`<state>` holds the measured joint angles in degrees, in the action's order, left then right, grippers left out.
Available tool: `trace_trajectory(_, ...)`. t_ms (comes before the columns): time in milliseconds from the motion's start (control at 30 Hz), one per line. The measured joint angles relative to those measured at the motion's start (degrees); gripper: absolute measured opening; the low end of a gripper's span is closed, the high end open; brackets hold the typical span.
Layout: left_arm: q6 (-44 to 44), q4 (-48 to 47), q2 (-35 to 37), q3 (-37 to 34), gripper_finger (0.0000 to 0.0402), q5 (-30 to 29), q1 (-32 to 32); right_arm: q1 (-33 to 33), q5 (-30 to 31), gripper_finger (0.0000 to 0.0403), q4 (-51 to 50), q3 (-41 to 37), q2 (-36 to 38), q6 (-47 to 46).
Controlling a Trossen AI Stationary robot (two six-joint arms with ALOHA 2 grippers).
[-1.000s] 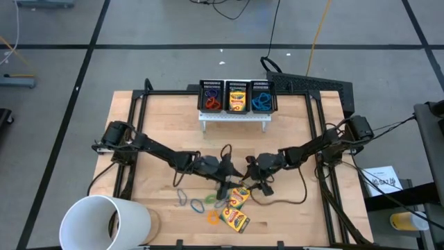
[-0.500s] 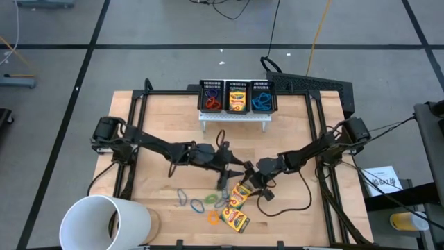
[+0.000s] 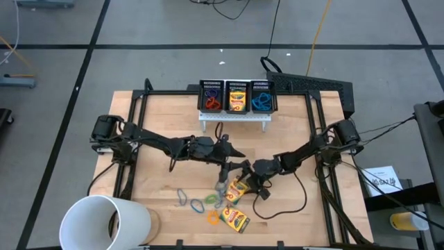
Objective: Pick & Place Office Desk Supplies
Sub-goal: Put the crayon box into the middle black bin on the shelf
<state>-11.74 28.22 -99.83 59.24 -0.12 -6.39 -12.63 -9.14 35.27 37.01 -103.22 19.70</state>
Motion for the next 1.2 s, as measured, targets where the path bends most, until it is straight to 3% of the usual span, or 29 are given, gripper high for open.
trace_trajectory(233, 0.0, -0.6, 0.0, 0.0, 0.0191, 0.0, 0.0, 1.6, 7.2, 0.0238, -4.6, 0.1, 0.5, 2.2)
trace_trajectory(533, 0.4, -3.7, 0.0, 0.0, 0.0191, 0.0, 0.0, 3.5, 8.3, 0.0198, -7.4, 0.1, 0.9, -5.7)
trace_trajectory(967, 2.5, -11.9, -0.1, 0.0, 0.0191, -1.5, 0.0, 7.2, 0.0, 0.0169, -7.1, 0.0, 0.9, -8.5)
trace_trajectory(1200, 2.3, -13.1, -0.1, 0.0, 0.0191, -2.8, 0.0, 8.8, -1.6, 0.013, -6.2, 0.0, 0.9, -8.5)
